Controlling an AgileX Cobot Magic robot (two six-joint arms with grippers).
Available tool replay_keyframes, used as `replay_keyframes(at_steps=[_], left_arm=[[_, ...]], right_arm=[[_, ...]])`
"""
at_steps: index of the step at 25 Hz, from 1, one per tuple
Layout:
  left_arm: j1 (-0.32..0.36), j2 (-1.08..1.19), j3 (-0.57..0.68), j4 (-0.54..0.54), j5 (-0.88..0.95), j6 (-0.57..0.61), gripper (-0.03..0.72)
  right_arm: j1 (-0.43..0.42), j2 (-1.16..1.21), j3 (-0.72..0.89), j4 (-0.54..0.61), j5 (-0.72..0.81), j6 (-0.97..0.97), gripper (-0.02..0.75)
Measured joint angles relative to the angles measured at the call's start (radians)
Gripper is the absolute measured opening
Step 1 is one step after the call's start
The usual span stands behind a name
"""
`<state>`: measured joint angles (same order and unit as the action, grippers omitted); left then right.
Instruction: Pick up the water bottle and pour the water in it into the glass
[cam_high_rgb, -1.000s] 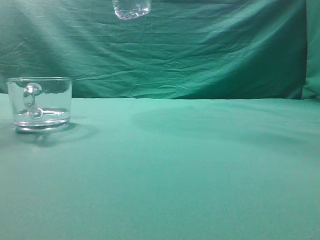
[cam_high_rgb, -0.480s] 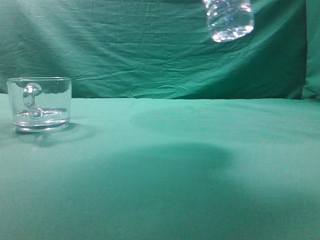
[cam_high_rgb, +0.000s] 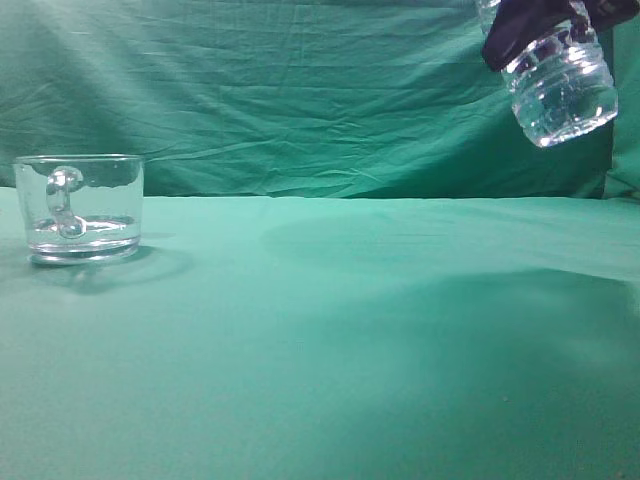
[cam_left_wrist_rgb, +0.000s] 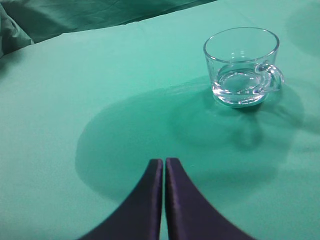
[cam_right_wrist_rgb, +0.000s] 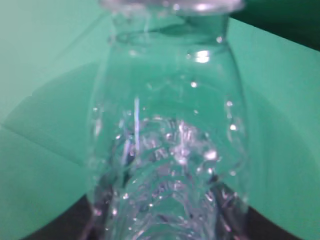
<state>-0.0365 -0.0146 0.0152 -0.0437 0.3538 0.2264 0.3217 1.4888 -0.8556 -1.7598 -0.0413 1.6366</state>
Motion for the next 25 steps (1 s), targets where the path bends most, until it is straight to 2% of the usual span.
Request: replay_keyframes(at_steps=[4, 16, 25], left_arm=[[0.000, 0.000, 0.000, 0.000, 0.000, 0.000, 0.000], [0.000, 0.000, 0.000, 0.000, 0.000, 0.000, 0.000], [0.000, 0.000, 0.000, 0.000, 0.000, 0.000, 0.000]], right_arm=[[-0.032, 0.053, 0.000, 0.000, -0.031, -0.028, 0.321], [-0.034, 0.103, -0.002, 0.009, -0.039, -0.069, 0.321], [-0.042, 0.097, -0.037, 0.084, -0.096, -0.079, 0.321]])
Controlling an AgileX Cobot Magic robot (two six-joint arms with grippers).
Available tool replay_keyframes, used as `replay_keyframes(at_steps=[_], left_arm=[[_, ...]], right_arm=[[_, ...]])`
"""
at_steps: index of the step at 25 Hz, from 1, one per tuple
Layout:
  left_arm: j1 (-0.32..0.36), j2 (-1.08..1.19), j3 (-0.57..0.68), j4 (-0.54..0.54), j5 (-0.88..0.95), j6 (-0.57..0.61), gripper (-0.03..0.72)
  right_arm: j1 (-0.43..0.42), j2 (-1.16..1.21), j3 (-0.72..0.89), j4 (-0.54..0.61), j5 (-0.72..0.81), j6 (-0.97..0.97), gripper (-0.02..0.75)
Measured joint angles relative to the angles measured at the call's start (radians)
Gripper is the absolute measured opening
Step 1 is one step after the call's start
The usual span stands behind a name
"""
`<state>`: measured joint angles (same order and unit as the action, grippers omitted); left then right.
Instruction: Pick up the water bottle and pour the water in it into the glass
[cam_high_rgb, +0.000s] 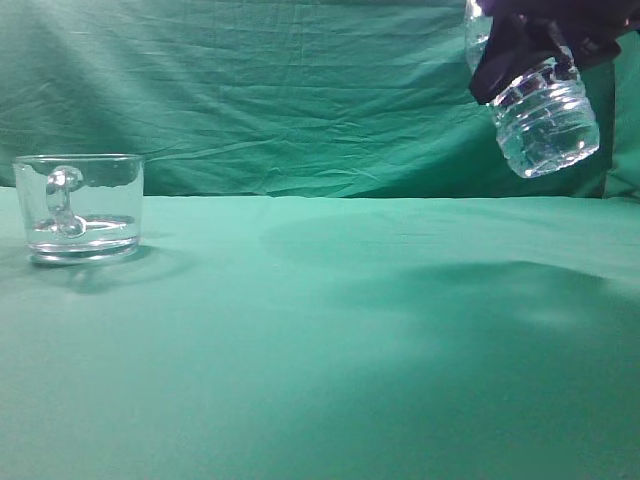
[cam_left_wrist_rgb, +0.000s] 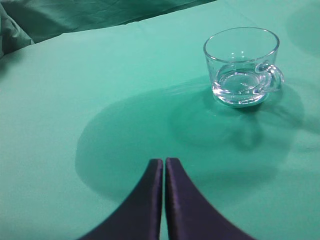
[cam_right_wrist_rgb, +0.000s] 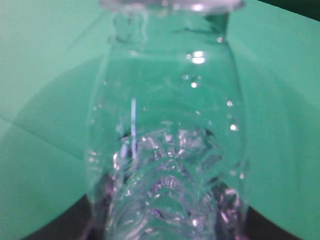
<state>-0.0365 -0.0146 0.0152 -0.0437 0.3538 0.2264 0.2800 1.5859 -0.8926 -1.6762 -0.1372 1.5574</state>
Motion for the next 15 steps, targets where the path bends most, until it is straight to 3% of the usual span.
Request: replay_keyframes(at_steps=[4, 8, 15], left_arm=[[0.000, 0.000, 0.000, 0.000, 0.000, 0.000, 0.000], [0.000, 0.000, 0.000, 0.000, 0.000, 0.000, 0.000], [0.000, 0.000, 0.000, 0.000, 0.000, 0.000, 0.000]], right_arm=[[-0.016, -0.001, -0.002, 0.095, -0.050, -0.107, 0.321], [-0.059, -0.001, 0.009, 0.390, -0.175, -0.418, 0.321], [-0.070, 0.018, 0.099, 0.837, -0.246, -0.875, 0.321]])
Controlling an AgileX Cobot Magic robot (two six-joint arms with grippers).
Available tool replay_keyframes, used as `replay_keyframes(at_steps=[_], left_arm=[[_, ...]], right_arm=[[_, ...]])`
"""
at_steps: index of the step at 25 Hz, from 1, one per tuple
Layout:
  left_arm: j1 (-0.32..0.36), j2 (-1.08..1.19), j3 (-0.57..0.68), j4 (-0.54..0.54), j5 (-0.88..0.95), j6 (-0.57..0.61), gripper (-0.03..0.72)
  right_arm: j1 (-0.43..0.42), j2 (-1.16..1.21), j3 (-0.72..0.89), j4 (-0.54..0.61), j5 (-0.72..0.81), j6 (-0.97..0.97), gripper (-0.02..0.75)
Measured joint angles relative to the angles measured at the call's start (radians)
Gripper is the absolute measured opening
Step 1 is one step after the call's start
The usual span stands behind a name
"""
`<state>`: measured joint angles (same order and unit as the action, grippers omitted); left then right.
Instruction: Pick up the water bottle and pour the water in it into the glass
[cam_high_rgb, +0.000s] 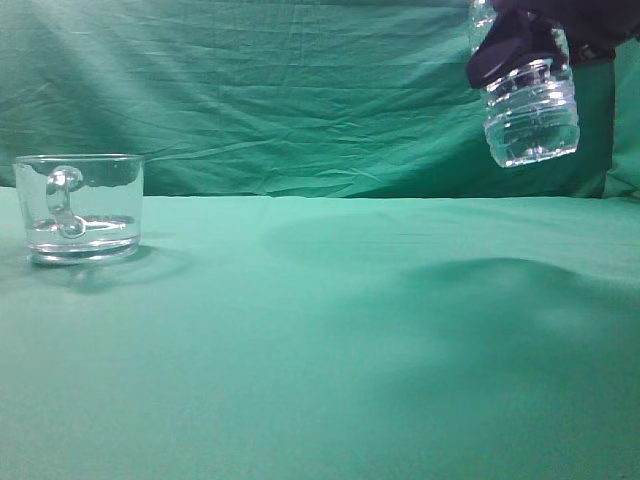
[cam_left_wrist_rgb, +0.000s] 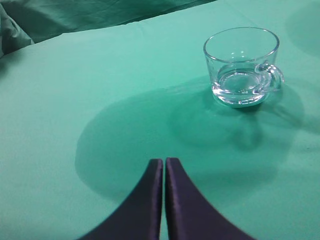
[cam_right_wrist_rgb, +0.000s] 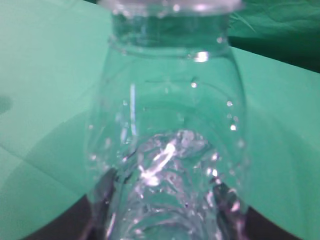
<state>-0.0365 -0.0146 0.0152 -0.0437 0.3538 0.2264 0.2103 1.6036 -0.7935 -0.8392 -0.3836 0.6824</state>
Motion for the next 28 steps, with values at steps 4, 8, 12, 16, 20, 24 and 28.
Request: replay_keyframes(at_steps=[4, 8, 12, 16, 20, 24, 28], left_arm=[[0.000, 0.000, 0.000, 0.000, 0.000, 0.000, 0.000], [0.000, 0.000, 0.000, 0.000, 0.000, 0.000, 0.000], [0.000, 0.000, 0.000, 0.000, 0.000, 0.000, 0.000], [0.000, 0.000, 0.000, 0.000, 0.000, 0.000, 0.000], [0.000, 0.000, 0.000, 0.000, 0.000, 0.000, 0.000], [0.000, 0.000, 0.000, 0.000, 0.000, 0.000, 0.000], [0.000, 0.000, 0.000, 0.000, 0.000, 0.000, 0.000]], right_arm=[[-0.003, 0.045, 0.068, 0.144, -0.191, -0.261, 0.321], [-0.003, 0.091, 0.104, 0.172, -0.336, -0.332, 0.321], [-0.003, 0.157, 0.107, 0.187, -0.365, -0.338, 0.321], [-0.003, 0.237, 0.109, 0.187, -0.450, -0.342, 0.321], [-0.003, 0.293, 0.109, 0.187, -0.506, -0.349, 0.321], [-0.003, 0.313, 0.109, 0.187, -0.527, -0.361, 0.321], [-0.003, 0.319, 0.109, 0.187, -0.536, -0.370, 0.371]])
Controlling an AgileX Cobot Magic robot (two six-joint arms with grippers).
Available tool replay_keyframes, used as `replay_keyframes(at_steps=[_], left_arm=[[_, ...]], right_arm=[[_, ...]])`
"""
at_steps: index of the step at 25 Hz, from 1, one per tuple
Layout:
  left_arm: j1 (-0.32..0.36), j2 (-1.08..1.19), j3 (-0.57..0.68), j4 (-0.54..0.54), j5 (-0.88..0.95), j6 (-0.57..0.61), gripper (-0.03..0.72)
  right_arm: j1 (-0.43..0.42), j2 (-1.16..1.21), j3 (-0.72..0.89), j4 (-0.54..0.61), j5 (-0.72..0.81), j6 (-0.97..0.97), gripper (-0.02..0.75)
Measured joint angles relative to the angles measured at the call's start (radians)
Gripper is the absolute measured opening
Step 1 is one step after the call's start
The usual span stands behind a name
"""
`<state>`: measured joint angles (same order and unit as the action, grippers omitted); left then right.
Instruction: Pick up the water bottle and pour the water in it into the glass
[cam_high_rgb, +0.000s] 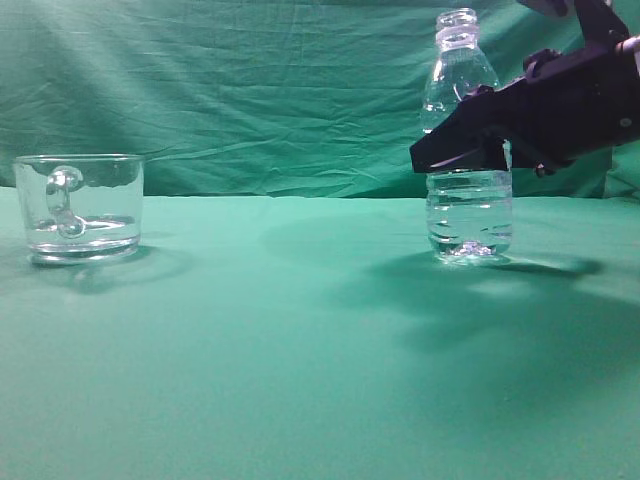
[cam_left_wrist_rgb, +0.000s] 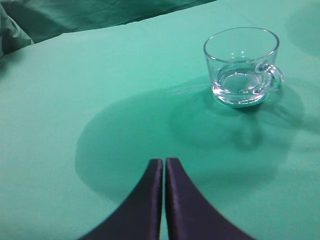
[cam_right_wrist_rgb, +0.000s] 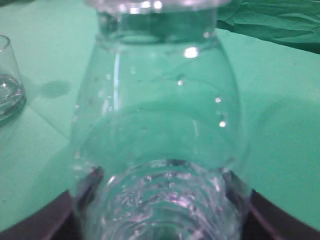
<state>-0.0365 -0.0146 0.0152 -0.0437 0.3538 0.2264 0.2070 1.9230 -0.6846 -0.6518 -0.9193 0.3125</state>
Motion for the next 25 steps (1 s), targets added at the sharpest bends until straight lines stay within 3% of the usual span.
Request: replay_keyframes(at_steps=[6, 14, 19, 25], left_arm=[[0.000, 0.000, 0.000, 0.000, 0.000, 0.000, 0.000], [0.000, 0.000, 0.000, 0.000, 0.000, 0.000, 0.000], [0.000, 0.000, 0.000, 0.000, 0.000, 0.000, 0.000], [0.000, 0.000, 0.000, 0.000, 0.000, 0.000, 0.000]], right_arm=[[0.000, 0.002, 0.000, 0.004, -0.001, 0.000, 0.583], [0.000, -0.058, 0.020, 0.015, 0.000, 0.057, 0.578], [0.000, -0.187, 0.102, 0.088, 0.021, 0.059, 0.578], [-0.001, -0.322, 0.185, 0.100, 0.039, 0.055, 0.578]])
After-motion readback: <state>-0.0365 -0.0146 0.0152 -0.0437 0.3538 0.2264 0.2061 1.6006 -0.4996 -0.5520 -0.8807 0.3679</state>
